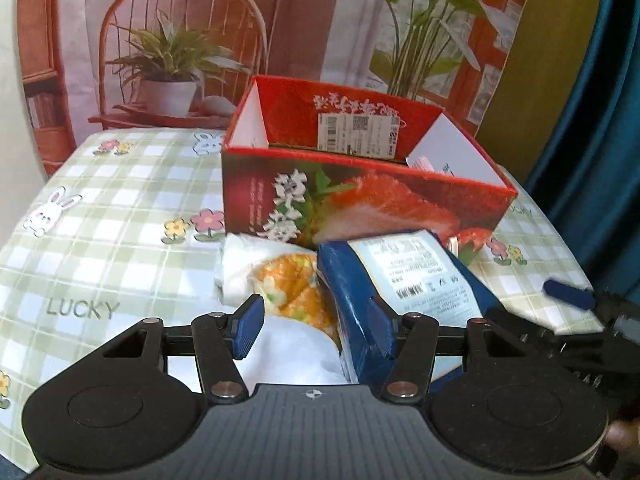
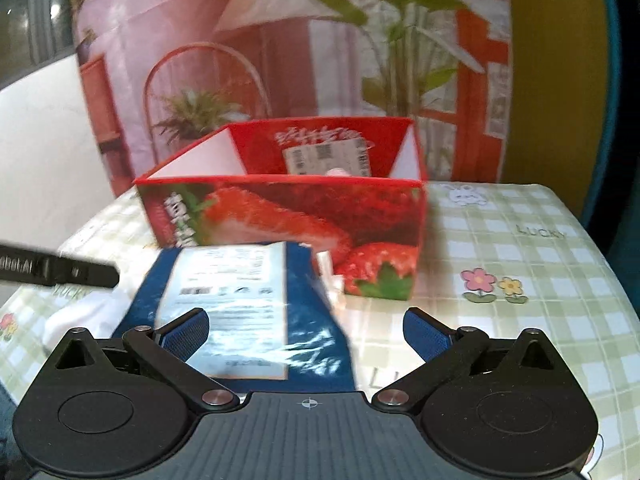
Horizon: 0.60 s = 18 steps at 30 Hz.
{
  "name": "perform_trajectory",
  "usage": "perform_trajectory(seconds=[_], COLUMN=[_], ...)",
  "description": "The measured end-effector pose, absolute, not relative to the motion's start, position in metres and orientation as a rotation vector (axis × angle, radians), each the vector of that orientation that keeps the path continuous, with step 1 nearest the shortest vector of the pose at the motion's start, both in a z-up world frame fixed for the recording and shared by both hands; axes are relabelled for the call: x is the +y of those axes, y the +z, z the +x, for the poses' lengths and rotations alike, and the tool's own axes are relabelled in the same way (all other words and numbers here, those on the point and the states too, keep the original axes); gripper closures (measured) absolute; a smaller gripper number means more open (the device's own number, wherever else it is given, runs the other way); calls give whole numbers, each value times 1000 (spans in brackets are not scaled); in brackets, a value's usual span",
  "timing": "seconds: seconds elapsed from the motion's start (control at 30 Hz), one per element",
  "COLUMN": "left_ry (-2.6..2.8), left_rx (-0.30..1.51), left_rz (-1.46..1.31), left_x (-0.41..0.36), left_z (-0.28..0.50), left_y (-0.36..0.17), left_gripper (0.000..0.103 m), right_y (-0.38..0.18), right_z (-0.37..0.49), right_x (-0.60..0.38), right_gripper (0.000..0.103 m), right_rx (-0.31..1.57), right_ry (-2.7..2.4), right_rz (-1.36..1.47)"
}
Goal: Organize soft objects
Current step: 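Move both tools back to the blue-and-white snack bag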
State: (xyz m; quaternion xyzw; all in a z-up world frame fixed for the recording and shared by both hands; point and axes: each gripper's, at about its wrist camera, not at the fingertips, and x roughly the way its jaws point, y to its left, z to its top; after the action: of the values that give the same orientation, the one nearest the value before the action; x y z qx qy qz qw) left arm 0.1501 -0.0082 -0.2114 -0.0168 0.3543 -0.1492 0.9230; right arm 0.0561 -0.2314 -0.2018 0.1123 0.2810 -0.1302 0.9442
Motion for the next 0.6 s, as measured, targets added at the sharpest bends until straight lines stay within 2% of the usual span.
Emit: perform_trajectory(seconds=[0.4,0.6], left_ry=[-317,-333], left_rx=[664,665], left_rz=[16,2], left_x=[-16,-15], left_z=[144,145], left_y=[-219,-222], left_gripper=[44,44], right_y=[-219,-227], right_z=[35,43], right_x=[-254,-258], right_gripper=[0,0], right_rx=[342,431], right_ry=[-294,-274], right_rz=[304,342])
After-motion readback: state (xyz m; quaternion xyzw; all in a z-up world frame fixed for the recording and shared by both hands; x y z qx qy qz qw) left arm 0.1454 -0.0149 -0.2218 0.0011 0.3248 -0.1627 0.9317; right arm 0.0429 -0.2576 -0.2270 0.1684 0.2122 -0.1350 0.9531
